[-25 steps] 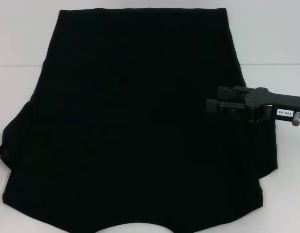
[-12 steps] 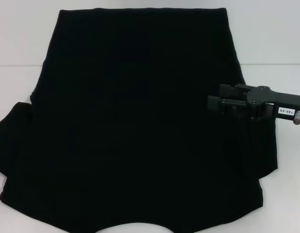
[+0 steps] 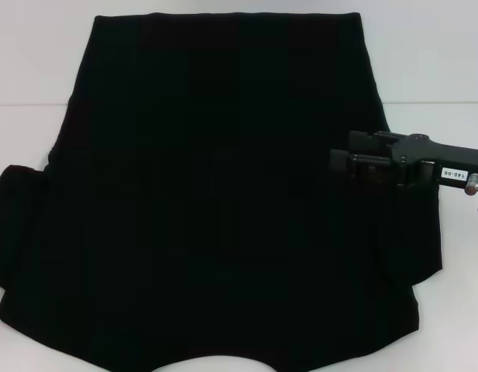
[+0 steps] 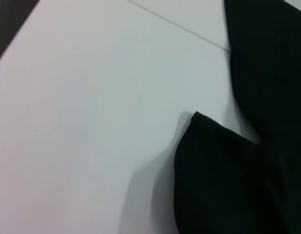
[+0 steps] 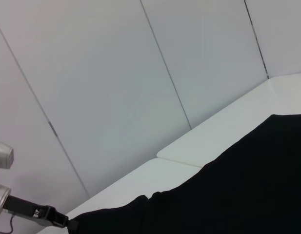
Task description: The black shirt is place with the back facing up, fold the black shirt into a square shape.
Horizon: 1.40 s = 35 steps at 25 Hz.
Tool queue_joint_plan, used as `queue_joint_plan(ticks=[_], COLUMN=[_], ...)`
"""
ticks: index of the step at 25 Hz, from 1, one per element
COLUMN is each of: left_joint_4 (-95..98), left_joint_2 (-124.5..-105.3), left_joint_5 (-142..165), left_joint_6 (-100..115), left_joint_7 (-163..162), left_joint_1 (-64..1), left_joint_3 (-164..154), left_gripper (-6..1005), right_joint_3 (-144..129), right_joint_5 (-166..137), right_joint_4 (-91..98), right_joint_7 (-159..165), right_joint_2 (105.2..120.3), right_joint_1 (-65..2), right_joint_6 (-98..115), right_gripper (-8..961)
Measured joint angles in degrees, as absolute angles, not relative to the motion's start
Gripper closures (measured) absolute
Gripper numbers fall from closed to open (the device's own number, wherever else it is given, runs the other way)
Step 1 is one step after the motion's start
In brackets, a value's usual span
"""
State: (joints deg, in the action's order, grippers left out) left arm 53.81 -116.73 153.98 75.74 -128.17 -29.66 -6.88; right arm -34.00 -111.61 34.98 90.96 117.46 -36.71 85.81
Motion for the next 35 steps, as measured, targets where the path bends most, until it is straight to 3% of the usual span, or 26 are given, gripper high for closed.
queue_joint_plan(ticks=[35], left_joint_4=[54.8], left_joint_2=[-116.02], left_joint_5=[154.0], left_joint_6=[72.2], left_joint_7=[-127.7], left_joint_1=[-29.9], left_joint_3=[-5.2], left_gripper=[994], right_joint_3=[-33.9], right_joint_5=[-110.3], right_joint_4=[35.0], right_joint_7=[91.0], right_joint_2=[117.50], right_joint_1=[-36.7], right_joint_6=[85.5], right_gripper=[132])
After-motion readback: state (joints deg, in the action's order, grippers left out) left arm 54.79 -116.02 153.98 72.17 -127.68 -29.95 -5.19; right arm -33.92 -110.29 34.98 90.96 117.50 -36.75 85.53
